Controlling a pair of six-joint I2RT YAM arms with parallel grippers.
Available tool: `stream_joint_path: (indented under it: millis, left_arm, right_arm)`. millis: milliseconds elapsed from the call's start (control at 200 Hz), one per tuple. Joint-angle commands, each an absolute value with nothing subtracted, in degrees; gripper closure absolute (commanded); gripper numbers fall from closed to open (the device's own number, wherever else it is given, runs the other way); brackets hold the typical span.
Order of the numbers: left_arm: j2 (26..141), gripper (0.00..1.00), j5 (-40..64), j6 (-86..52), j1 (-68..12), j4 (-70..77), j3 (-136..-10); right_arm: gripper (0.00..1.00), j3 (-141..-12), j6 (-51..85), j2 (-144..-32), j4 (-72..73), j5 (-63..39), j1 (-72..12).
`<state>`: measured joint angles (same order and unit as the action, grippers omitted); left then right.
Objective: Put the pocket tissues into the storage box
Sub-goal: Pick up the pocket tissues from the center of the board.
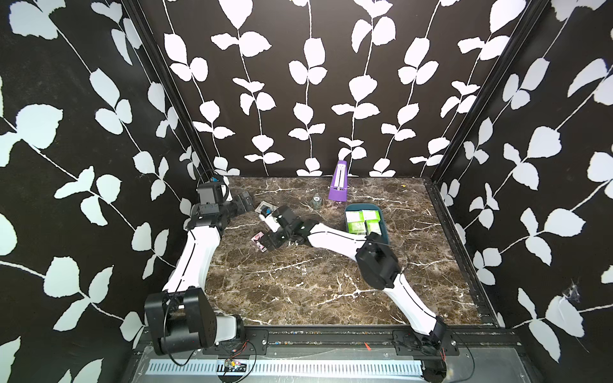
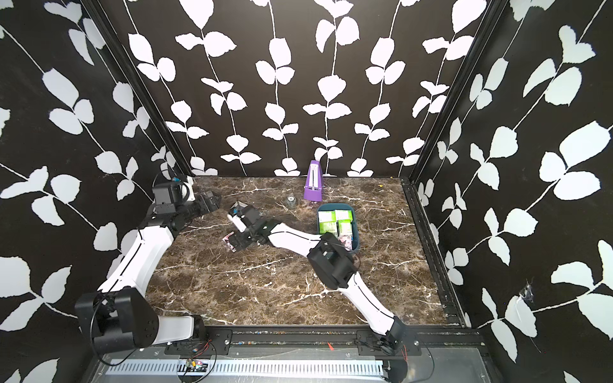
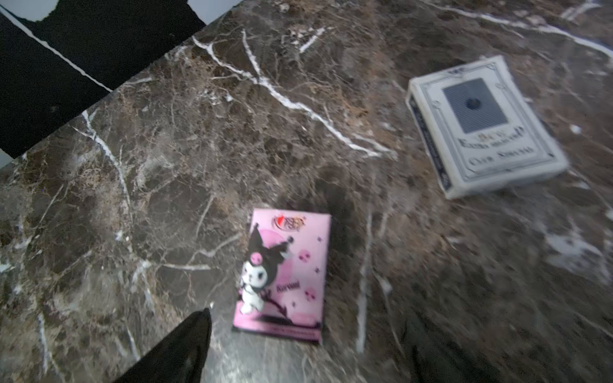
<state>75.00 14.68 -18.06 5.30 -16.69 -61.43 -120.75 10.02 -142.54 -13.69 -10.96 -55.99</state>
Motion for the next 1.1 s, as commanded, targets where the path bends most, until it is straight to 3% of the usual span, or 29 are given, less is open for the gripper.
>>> stream_joint_path:
  millis: [0, 560, 735, 925, 1095]
  left_arm:
    - [70.55, 0.01, 14.67, -15.57, 5.6, -18.2, -59.76]
    - [69.52, 0.01, 14.85, -14.25, 5.75, -17.67, -58.37]
    - [70.05, 0.01, 14.77, -13.68, 5.79, -18.45, -59.23]
    - [70.55, 0.01, 15.07, -13.34, 5.72, -18.81, -59.7]
    - [71.47, 0.01, 16.51, -13.44, 5.73, -18.73, -60.66]
  right_arm:
    - [0.07, -128.86, 8.27, -146.88, -20.53, -9.74, -57.06]
    - [0.08, -138.52, 7.5, -153.93, -27.18, -5.37, -58.19]
    - [0.26, -139.32, 7.14, -154.82, -27.48, -6.04, -58.27]
    - [0.6, -137.26, 6.54, -153.13, -26.52, -6.52, -58.19]
    - [0.66, -122.5, 6.79, -143.12, -16.32, -7.19, -57.69]
